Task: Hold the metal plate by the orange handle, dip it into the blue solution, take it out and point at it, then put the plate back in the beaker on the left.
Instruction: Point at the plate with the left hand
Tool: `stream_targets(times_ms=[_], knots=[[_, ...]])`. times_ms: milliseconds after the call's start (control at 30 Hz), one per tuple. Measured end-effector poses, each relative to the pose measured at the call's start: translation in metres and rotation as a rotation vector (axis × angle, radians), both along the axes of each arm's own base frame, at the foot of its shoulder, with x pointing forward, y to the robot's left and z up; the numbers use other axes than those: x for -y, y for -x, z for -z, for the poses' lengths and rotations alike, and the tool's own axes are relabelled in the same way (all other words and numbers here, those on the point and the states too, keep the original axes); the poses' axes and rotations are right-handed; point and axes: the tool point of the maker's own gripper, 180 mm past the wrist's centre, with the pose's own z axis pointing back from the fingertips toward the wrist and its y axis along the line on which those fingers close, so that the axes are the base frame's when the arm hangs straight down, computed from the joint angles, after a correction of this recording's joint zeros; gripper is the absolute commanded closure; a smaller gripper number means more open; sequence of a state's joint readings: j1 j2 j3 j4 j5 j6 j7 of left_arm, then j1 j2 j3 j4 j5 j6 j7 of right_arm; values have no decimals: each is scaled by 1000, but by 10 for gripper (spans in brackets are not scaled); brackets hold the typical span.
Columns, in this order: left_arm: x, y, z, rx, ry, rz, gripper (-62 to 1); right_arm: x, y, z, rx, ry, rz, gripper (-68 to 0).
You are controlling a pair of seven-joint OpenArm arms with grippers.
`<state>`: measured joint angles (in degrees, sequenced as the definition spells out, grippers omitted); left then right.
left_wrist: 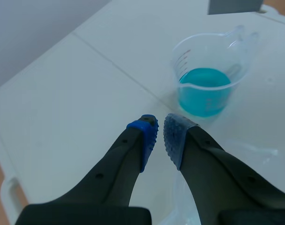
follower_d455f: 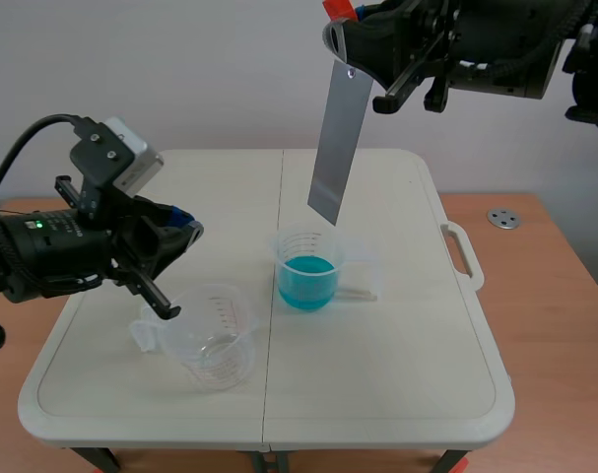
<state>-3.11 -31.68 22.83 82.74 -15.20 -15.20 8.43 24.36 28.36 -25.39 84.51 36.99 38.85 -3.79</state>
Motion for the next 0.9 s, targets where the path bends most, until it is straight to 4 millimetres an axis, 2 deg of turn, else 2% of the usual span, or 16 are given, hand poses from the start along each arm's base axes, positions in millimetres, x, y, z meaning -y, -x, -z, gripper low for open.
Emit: stream_targets(times_ms=[167,367,500,633,900], knots=[[26,-6,8,-16,17,51,-94,-9,0,-4,12,13,-24,-13],[40,-25,14,-8,9,50,-94,-17,4,-2,10,27,-51,-13],[50,-35,8,12,18,55,-94,-17,4,-1,8,29,-53,-13],[52,-41,2,29,27,54,-94,-20,4,0,3,31,-54,-13],[52,-41,4,36,10,58,-94,-22,4,0,0,28,-57,-13]])
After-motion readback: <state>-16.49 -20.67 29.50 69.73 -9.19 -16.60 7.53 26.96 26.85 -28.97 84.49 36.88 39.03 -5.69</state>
